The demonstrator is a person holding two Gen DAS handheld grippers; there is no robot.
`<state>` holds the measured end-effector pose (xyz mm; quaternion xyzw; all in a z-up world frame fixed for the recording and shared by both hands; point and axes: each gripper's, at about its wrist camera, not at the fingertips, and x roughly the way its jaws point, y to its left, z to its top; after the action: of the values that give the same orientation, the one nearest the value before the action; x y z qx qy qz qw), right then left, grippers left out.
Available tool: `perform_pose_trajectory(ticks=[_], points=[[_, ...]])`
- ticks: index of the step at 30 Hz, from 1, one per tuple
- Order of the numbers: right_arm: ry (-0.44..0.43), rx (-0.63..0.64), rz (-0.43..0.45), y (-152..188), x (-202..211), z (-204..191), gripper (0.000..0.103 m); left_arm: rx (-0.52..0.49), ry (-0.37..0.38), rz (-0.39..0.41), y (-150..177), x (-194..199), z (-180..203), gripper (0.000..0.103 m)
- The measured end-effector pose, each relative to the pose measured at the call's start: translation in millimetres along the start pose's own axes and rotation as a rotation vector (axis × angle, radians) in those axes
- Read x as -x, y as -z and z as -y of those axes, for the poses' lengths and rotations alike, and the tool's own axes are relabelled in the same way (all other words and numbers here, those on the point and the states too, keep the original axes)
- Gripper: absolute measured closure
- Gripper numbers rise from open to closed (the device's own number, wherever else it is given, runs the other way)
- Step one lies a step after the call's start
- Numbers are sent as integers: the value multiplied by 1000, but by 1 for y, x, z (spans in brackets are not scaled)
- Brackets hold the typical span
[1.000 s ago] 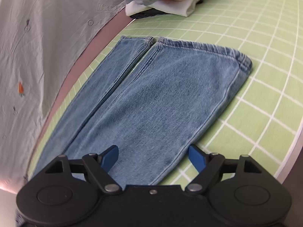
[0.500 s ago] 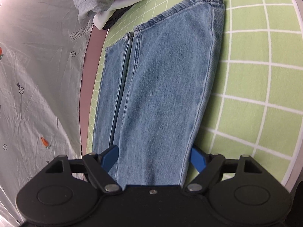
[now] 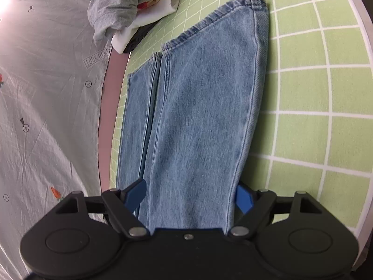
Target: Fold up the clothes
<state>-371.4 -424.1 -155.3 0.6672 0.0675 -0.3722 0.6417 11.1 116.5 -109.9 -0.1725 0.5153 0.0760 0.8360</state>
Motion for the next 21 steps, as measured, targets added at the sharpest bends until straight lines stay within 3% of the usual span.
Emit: perform_pose_trajectory(ticks=[2, 4, 5, 6, 7, 9, 12, 16, 21], points=[[13, -28, 31, -5, 0, 1, 26, 13, -3, 2, -3, -4, -1, 22], [27, -54, 58, -10, 0, 3, 38, 13, -7, 16, -6, -5, 1, 25], [36, -61, 60, -12, 0, 5, 54, 13, -11, 25, -6, -5, 2, 28], [48, -63, 58, -14, -1, 6, 69, 13, -14, 35, -7, -4, 3, 38], [58, -65, 55, -16, -3, 7, 75, 19, -16, 48, -8, -5, 2, 47], [68, -71, 48, -18, -5, 8, 99, 35, -11, 73, -8, -2, 0, 72], [41, -58, 59, -20, 0, 4, 100, 50, 1, 108, -10, 6, 0, 82], [16, 42, 91, -24, 21, -16, 100, -2, 6, 173, -14, 39, 8, 85], [-102, 105, 136, -28, 65, -49, 100, -59, 31, 313, -28, 108, 19, 86]])
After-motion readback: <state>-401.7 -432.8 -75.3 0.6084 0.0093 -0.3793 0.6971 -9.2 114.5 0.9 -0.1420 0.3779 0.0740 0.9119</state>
